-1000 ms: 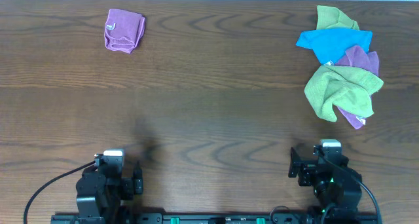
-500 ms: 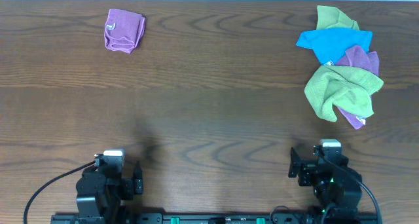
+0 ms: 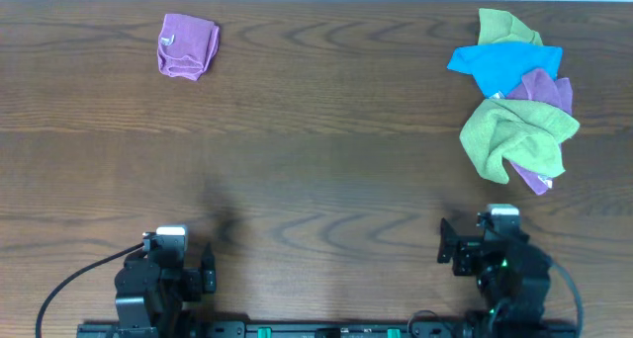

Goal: Fold the cloth
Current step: 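Move the right gripper toward the green cloth on the pile, then lower the right gripper and grasp the green cloth's edge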

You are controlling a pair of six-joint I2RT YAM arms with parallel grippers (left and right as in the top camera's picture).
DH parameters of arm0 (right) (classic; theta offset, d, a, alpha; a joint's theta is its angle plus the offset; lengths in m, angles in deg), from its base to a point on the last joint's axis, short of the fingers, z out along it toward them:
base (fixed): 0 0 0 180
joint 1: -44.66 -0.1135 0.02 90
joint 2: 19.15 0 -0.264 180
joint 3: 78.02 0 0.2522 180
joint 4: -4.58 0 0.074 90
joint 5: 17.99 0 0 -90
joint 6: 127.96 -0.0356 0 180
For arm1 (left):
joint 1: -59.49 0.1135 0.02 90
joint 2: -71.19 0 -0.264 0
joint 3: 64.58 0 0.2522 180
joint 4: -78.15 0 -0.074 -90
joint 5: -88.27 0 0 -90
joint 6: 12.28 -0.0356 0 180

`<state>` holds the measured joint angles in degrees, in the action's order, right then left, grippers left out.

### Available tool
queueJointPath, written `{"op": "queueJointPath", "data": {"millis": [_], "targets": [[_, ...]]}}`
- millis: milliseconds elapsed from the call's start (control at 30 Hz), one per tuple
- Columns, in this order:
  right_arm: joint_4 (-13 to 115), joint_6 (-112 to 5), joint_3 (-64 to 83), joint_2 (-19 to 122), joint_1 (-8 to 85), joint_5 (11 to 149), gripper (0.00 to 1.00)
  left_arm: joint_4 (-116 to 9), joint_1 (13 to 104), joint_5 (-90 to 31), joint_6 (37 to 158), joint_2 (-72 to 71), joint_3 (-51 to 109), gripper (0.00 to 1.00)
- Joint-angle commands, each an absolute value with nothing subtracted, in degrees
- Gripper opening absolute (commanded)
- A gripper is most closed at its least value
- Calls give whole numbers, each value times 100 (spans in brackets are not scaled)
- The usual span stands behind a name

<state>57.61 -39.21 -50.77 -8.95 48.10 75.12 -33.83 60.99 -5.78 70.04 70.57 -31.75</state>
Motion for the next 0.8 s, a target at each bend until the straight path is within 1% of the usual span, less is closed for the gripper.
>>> {"op": "queueJointPath", "data": {"millis": [0,267,400,500,633,767], "targets": [[5798,-4181,-4338,-198,4946,7414,99,-3263,6123,-534,7024,7098,-3379,95],[6381,-4337,-2342,1985,5182,7302,99,-3263,6123,-534,7024,7098,-3379,95],[6604,-4592,-1507,2906,5182,6994,99,-3263,6123,-534,7024,7098,-3379,95],[6635,-4640,-1072,3434,5188,6881,99,-3263,6123,-534,7024,7098,-3379,95],[6630,-5182,-596,4154,5188,6422,99,-3263,6123,-534,7024,7098,-3379,95],[6436,-5477,-395,4731,5188,6142,99,-3263,6123,-534,7024,7098,-3379,95]]}}
